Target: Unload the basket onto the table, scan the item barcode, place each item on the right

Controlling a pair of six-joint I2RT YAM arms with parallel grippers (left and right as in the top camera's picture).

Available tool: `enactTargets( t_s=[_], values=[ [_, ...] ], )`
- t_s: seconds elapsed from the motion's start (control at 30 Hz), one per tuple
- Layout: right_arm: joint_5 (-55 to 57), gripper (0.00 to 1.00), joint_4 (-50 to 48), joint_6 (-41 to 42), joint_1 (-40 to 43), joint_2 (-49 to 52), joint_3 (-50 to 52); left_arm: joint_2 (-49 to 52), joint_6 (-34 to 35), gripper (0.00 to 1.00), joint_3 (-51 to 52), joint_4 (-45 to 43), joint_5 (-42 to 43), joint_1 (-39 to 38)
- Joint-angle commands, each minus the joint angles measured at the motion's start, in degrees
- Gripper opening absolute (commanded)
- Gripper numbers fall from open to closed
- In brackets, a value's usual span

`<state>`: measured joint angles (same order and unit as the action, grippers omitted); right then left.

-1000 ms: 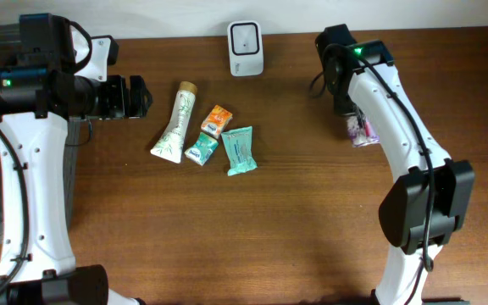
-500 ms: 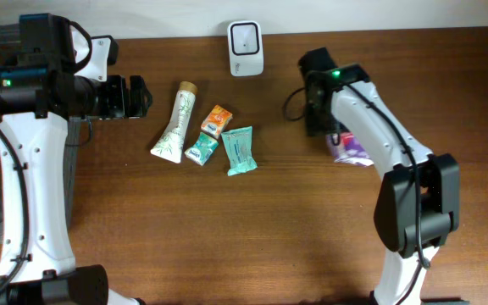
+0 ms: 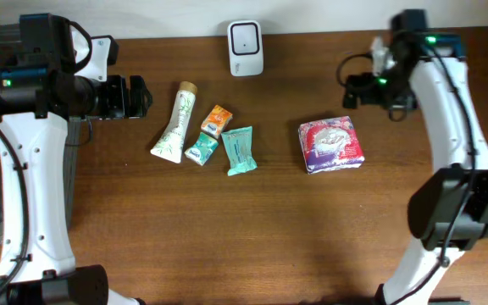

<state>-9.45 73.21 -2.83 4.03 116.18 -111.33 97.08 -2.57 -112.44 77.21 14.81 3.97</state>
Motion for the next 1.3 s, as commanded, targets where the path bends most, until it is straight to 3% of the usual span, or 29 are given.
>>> enactTargets(
  t_s=[0.0,0.2,0.3,0.33,0.47,0.57,0.77,0.83,0.93,1.1,1.17,1.27],
  values=[
    [-10.5,0.98,-1.5,-7.1,4.2,-1.3,6.8,0.0,0.0,0.99,-0.2,0.0,0.6,-0.1],
    [-23.6,0.98,-18.9,-7.9,5.7,-1.3,25.7,0.0,0.0,0.99,-0.2,0.0,0.6,-0.1],
    [-26.0,0.92,-24.8,-7.9,5.7,-1.3,32.1,0.0,0.0,0.99,-0.2,0.0,0.6,-0.1],
    [-26.1,0.86,-26.4,-7.9,5.7,-1.3,33.8,0.0,0.0,0.99,-0.2,0.0,0.6,-0.1],
    [-27.2,0.39,-28.7,-7.4,5.7,-1.3,36.4,0.0,0.0,0.99,-0.2,0.0,0.6,-0.1],
    [-38.5,0.06,-29.3,-7.2,5.7,-1.3,35.7,0.0,0.0,0.99,-0.2,0.0,0.6,-0.1],
    [-47.1,0.04,-29.6,11.1,5.1,-1.5,23.8,0.0,0.0,0.99,-0.2,0.0,0.6,-0.1],
    [-46.4,0.04,-34.6,18.8,2.7,-1.5,19.3,0.0,0.0,0.99,-0.2,0.0,0.6,-0.1],
    [-35.3,0.04,-50.9,34.4,-4.0,-1.5,17.7,0.0,0.0,0.99,-0.2,0.0,0.6,-0.1],
    [-4.0,0.04,-67.8,39.4,-16.4,-0.8,17.7,0.0,0.0,0.99,-0.2,0.0,0.6,-0.1],
    [-2.2,0.04,-74.3,40.1,-18.4,0.7,17.7,0.0,0.0,0.99,-0.2,0.0,0.6,-0.1],
    [-1.3,0.04,-85.9,47.4,-19.0,5.4,17.3,0.0,0.0,0.99,-0.2,0.0,0.6,-0.1]
  ],
)
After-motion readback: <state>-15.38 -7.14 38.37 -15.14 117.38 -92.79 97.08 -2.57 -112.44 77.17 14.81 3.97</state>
